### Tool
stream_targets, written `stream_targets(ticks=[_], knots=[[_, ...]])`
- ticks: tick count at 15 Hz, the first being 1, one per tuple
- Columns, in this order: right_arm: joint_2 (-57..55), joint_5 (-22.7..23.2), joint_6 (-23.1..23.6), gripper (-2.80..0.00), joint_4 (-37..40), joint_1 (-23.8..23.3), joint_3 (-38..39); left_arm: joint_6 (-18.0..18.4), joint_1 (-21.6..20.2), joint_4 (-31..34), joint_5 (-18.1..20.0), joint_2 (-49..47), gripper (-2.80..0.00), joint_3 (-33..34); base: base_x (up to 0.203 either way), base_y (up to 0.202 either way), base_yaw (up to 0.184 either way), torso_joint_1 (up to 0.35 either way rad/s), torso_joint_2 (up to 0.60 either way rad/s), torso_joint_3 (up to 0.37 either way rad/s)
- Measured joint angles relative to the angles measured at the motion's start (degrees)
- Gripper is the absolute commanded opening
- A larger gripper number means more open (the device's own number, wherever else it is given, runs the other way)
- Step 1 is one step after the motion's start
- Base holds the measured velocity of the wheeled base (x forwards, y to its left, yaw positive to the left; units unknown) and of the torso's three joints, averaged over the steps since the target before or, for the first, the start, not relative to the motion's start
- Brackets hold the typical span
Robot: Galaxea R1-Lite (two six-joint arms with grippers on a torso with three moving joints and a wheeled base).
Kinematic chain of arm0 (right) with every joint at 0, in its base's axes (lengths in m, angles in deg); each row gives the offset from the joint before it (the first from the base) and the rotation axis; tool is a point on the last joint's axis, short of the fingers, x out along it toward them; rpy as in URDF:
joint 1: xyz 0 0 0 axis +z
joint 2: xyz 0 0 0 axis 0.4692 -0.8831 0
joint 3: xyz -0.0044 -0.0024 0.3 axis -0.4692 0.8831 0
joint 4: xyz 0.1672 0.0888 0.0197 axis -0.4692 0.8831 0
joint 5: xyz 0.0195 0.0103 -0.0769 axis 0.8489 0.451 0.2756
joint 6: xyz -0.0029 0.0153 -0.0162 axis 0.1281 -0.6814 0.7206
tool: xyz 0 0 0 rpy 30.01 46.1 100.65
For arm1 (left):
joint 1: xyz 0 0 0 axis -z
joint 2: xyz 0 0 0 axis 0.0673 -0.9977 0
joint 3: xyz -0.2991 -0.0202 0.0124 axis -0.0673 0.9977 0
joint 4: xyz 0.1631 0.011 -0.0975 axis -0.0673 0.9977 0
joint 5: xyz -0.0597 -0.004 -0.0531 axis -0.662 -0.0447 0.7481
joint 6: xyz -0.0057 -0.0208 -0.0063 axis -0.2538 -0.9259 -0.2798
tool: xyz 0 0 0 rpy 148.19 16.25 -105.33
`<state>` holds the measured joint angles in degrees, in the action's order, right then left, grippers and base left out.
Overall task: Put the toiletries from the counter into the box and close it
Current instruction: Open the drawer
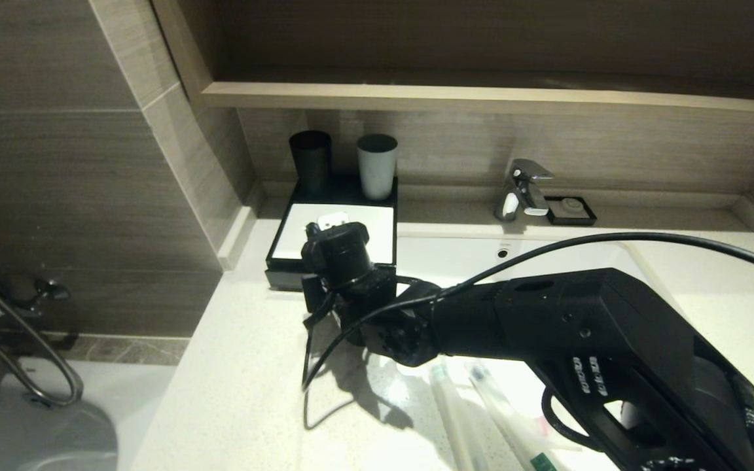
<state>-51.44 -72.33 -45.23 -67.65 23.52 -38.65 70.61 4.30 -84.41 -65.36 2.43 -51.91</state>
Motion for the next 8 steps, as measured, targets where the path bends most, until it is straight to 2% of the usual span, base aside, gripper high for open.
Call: stream_targets(ticks=[8], knots=[[0.2, 0.0, -0.5, -2.80, 0.0, 0.6, 0.4, 0.0, 0.0, 0.0, 0.0, 0.0, -2.80, 0.0, 0.000, 0.000, 0.000, 0.000, 0.00, 0.000]])
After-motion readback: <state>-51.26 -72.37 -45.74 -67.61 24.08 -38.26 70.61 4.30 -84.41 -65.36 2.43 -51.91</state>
